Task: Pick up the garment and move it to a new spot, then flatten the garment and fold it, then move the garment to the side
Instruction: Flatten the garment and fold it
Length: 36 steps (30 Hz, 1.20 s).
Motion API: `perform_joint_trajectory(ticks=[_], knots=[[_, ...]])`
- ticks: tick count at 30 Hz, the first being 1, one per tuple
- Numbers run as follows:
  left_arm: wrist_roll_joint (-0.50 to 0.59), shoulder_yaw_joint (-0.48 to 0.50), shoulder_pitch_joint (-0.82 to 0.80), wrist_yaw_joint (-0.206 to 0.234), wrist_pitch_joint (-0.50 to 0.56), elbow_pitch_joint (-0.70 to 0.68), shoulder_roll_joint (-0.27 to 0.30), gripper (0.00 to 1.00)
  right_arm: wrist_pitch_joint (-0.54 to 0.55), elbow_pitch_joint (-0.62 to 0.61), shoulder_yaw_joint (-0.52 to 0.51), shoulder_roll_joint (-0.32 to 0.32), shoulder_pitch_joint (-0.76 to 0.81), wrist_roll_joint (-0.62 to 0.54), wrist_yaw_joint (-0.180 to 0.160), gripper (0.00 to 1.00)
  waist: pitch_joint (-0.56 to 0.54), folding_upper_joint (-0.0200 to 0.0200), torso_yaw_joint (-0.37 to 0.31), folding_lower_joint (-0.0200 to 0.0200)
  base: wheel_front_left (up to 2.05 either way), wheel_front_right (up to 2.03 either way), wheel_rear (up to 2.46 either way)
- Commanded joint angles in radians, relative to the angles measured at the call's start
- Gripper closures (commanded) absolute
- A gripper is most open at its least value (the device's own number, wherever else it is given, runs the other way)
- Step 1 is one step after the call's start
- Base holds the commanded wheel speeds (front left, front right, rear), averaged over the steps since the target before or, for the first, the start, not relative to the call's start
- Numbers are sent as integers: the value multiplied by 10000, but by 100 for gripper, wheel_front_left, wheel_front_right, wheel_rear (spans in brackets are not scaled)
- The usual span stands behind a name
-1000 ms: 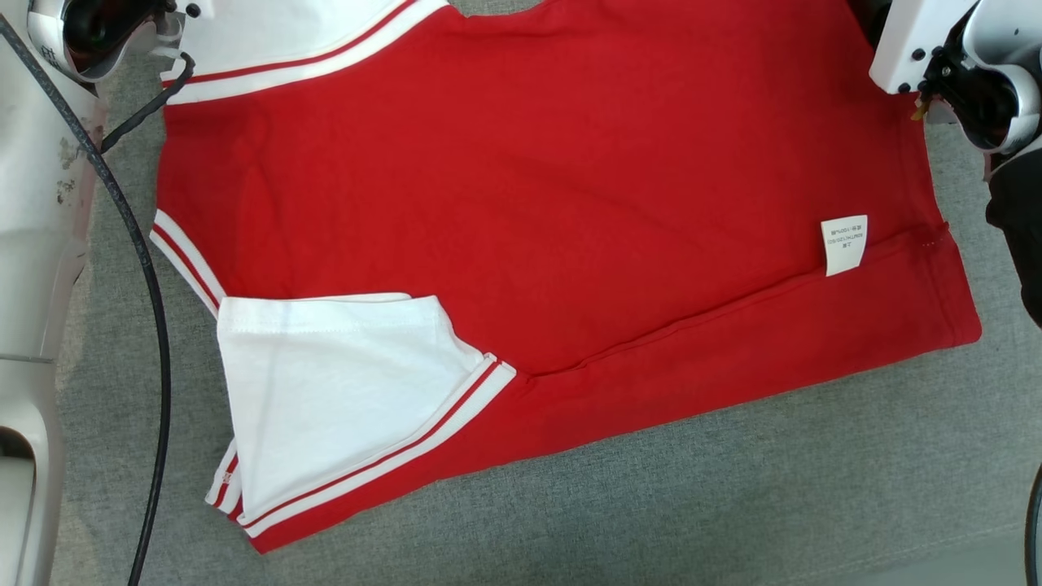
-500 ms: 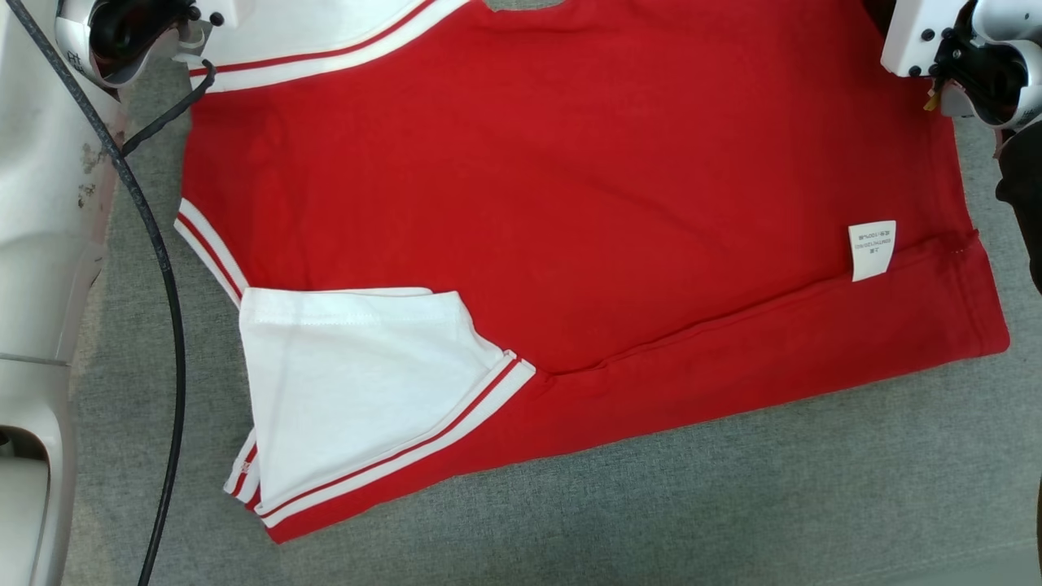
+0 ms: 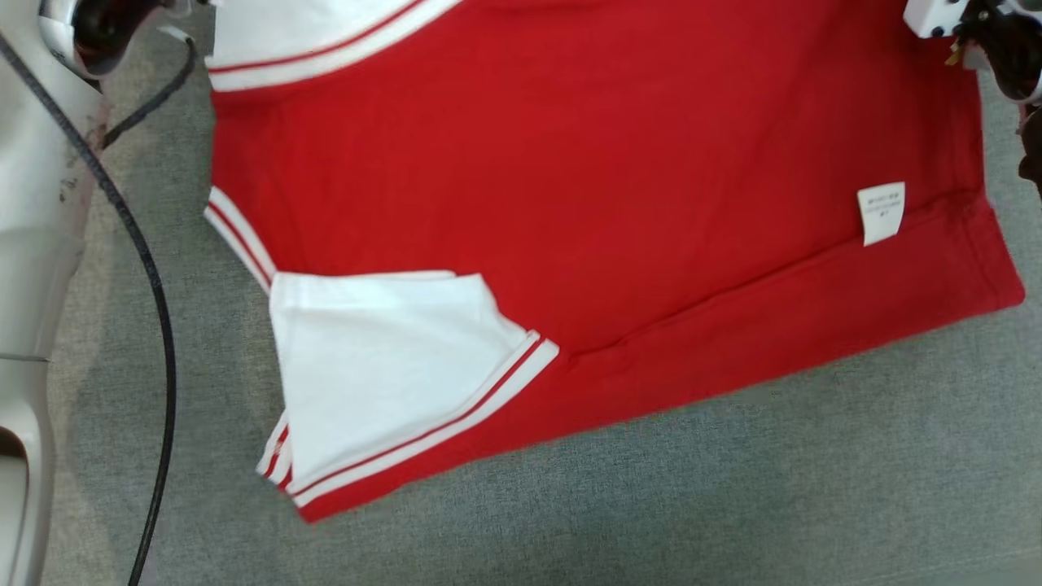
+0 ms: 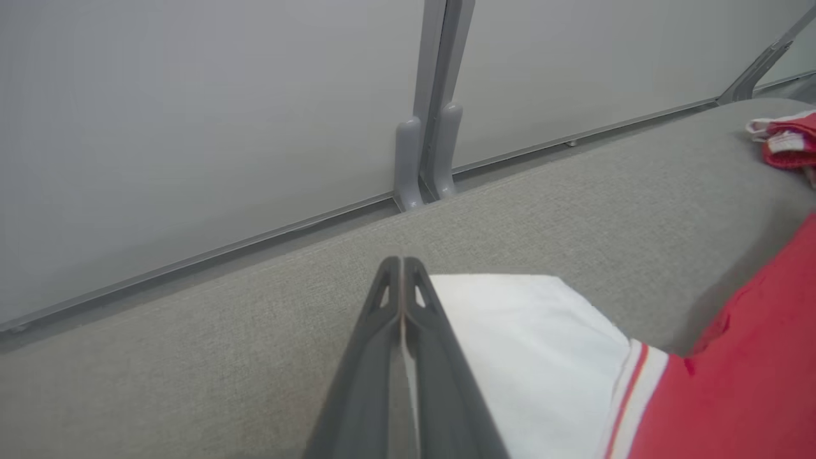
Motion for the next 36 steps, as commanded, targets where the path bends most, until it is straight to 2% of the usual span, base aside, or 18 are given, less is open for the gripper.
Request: perform_joint_trajectory(ticks=[1, 6, 11, 16, 21, 25, 30, 36], knots=[[103, -11, -220, -57, -406, -80, 48, 100, -373, 63, -43, -99, -82, 87, -6, 100, -45, -1, 46, 0, 0, 0, 0], [-180, -225, -77, -57, -1413, -346, 128, 100, -1373, 98, 67, -195, 282, 324, -4, 100, -199, -1, 202, 0, 0, 0, 0], [-704, -511, 419, -50, -1823, -830, 267, 100, -1923, -212, 309, -442, 780, 807, -4, 100, -365, -1, 377, 0, 0, 0, 0], [-1470, -776, 1496, -51, -2259, -2085, 656, 100, -2433, -868, 747, -1105, 1657, 1445, -4, 100, -681, -1, 617, 0, 0, 0, 0], [-2266, -513, 3038, -33, -2591, -3719, 1104, 100, -2907, -1661, 1046, -1816, 2592, 2229, -4, 100, -1069, -1, 865, 0, 0, 0, 0], [-2782, -262, 4359, 280, -2688, -5360, 1371, 100, -3303, -2496, 1416, -2594, 3429, 2773, -4, 100, -1325, -1, 1120, 0, 0, 0, 0], [-3283, -114, 6031, 936, -2541, -7470, 1675, 100, -3744, -3358, 1783, -3475, 4445, 3417, -4, 100, -1628, -1, 1361, 0, 0, 0, 0], [-3673, -103, 7605, 1602, -2430, -9295, 1951, 100, -4188, -4266, 1979, -4365, 5529, 3919, -4, 100, -1786, -1, 1514, 0, 0, 0, 0]])
